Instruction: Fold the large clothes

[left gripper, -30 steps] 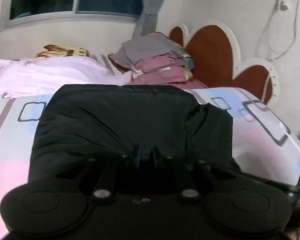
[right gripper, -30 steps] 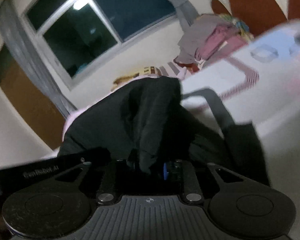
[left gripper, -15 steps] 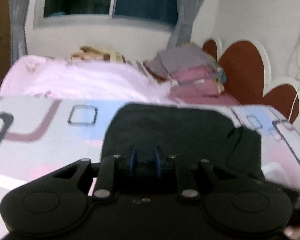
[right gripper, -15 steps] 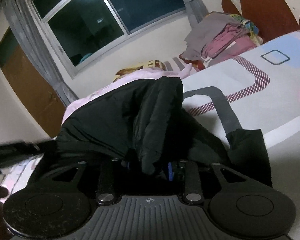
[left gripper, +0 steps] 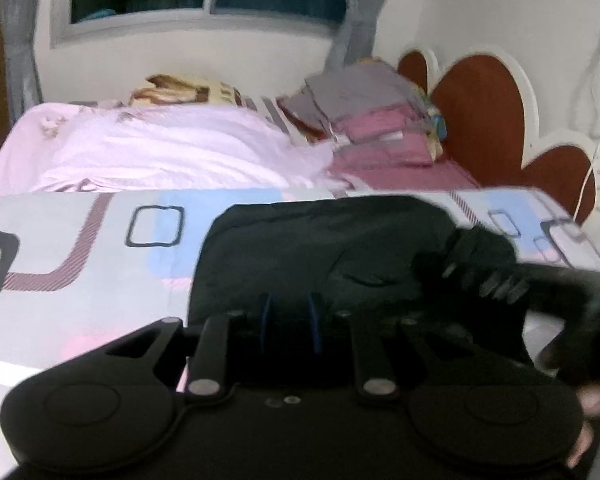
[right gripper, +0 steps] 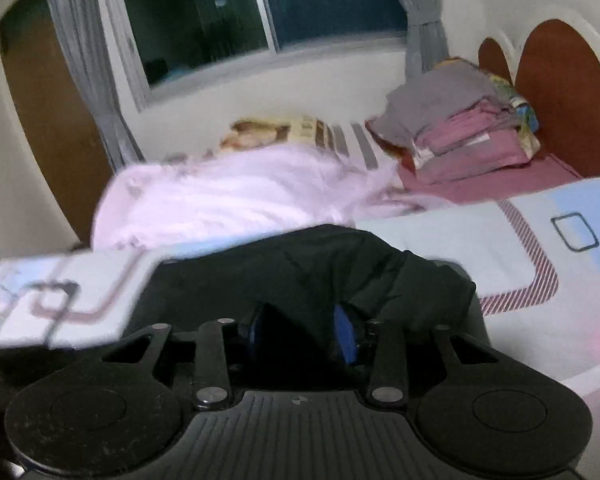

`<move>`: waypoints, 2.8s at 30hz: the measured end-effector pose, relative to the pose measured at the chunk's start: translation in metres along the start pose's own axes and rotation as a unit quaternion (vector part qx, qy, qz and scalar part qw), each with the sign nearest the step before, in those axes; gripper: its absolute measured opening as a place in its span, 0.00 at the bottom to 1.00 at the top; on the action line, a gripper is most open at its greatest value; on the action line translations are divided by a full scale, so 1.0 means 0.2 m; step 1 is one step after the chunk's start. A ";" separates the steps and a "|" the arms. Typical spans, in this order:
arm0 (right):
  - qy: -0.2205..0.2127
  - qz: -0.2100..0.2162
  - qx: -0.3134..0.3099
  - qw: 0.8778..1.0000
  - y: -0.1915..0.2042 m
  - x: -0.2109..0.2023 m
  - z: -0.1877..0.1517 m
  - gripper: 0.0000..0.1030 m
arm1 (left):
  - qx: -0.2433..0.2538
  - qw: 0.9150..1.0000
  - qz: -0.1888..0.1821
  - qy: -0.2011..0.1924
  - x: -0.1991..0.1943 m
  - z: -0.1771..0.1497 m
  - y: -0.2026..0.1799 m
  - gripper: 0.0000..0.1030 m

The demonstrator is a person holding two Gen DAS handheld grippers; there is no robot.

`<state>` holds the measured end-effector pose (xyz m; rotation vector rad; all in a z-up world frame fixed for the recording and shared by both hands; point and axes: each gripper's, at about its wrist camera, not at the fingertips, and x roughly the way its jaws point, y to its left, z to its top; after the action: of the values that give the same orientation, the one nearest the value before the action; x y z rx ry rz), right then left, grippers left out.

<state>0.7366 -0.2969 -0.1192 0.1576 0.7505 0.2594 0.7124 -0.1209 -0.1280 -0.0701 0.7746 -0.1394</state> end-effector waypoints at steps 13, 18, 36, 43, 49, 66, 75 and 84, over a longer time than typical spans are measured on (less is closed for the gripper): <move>-0.122 -0.001 0.020 0.992 -0.11 0.11 -0.34 0.37 | 0.032 0.994 0.077 -0.071 0.15 -0.18 -0.18 0.19; -0.144 -0.002 0.029 0.989 -0.11 0.10 -0.37 0.37 | 0.042 0.989 0.102 -0.100 0.18 -0.24 -0.23 0.19; -0.057 0.011 0.125 0.990 -0.44 -0.43 -0.28 1.00 | 0.039 0.997 0.053 -0.039 -0.33 -0.09 -0.04 1.00; 0.091 0.107 0.281 0.949 -0.93 -0.45 -0.51 1.00 | -0.031 0.995 -0.087 0.039 -0.29 -0.25 0.25 1.00; 0.119 0.154 0.306 0.932 -0.90 -0.35 -0.58 1.00 | -0.093 0.982 -0.153 0.063 -0.17 -0.28 0.35 1.00; 0.123 0.230 0.227 0.938 -0.20 -0.30 -0.52 1.00 | -0.065 0.964 -0.251 0.050 -0.25 -0.31 0.52 0.94; 0.176 0.256 0.178 0.934 0.69 -0.21 -0.65 0.99 | -0.048 0.988 -0.142 0.046 -0.69 -0.44 1.19 0.92; 0.033 0.067 0.134 0.988 0.58 -0.72 -0.72 1.00 | -0.036 0.994 -0.099 0.013 -0.77 -0.57 1.19 0.69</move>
<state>0.5155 -0.2196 -0.1015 0.4574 0.8399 0.2909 0.5475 0.1361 -0.1291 -0.2132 0.7989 -0.3011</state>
